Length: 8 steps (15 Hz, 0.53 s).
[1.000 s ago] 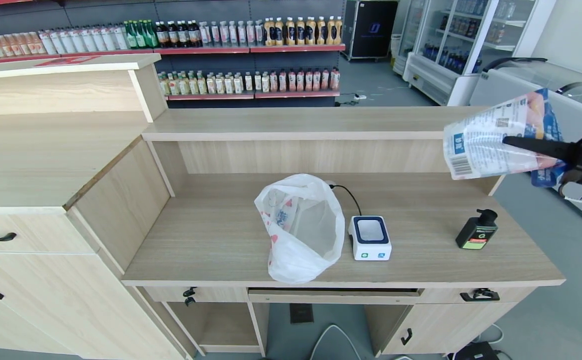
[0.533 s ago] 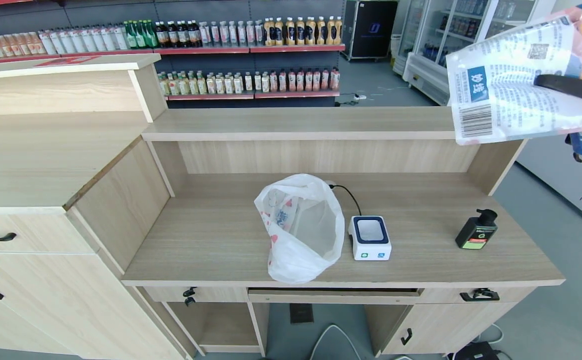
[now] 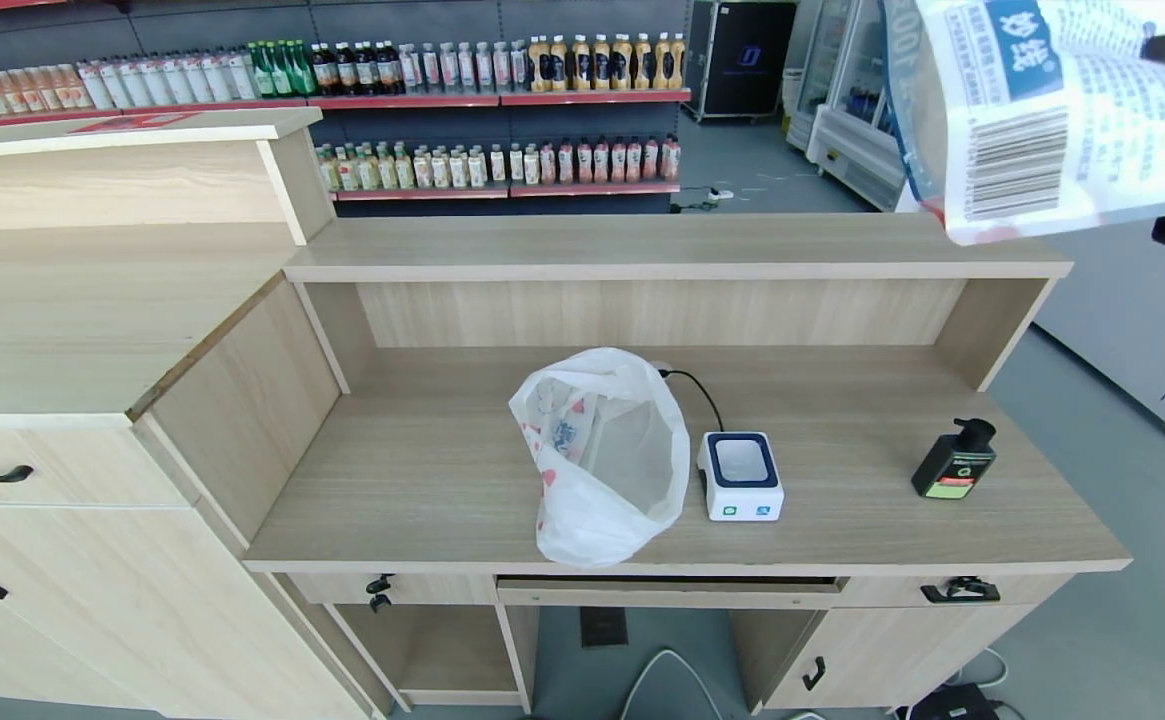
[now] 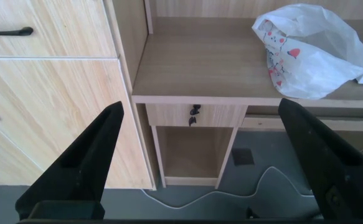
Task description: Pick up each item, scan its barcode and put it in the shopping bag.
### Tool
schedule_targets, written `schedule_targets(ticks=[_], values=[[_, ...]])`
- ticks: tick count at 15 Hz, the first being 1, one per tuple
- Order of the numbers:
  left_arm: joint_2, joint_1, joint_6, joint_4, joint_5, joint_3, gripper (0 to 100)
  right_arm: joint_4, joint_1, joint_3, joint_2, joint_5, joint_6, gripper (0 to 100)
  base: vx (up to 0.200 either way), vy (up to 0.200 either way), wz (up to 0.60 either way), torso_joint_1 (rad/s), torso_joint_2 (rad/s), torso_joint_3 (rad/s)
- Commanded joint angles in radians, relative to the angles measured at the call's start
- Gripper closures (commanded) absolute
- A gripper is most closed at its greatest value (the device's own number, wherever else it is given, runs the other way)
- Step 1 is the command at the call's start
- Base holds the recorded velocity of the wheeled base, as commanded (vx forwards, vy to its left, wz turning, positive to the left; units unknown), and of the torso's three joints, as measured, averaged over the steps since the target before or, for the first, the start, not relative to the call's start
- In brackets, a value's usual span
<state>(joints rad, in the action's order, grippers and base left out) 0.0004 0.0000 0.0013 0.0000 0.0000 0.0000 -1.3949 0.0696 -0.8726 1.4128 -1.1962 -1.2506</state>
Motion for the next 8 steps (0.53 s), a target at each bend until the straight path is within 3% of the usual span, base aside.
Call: schedule_targets(ticks=[1, 5, 8], values=[[0.000, 0.000, 0.000, 0.000, 0.000, 0.000, 0, 0.002, 0.072, 0.012, -0.029, -0.002, -0.003, 100, 0.000, 0.000, 0.00, 0.000, 0.00, 0.000], [0.000, 0.000, 0.000, 0.000, 0.000, 0.000, 0, -0.007, 0.101, 0.095, -0.071, -0.037, 0.007, 100, 0.000, 0.000, 0.00, 0.000, 0.00, 0.000], [0.000, 0.000, 0.000, 0.000, 0.000, 0.000, 0, -0.021, 0.088, 0.084, -0.075, -0.031, -0.033, 100, 0.000, 0.000, 0.00, 0.000, 0.00, 0.000]])
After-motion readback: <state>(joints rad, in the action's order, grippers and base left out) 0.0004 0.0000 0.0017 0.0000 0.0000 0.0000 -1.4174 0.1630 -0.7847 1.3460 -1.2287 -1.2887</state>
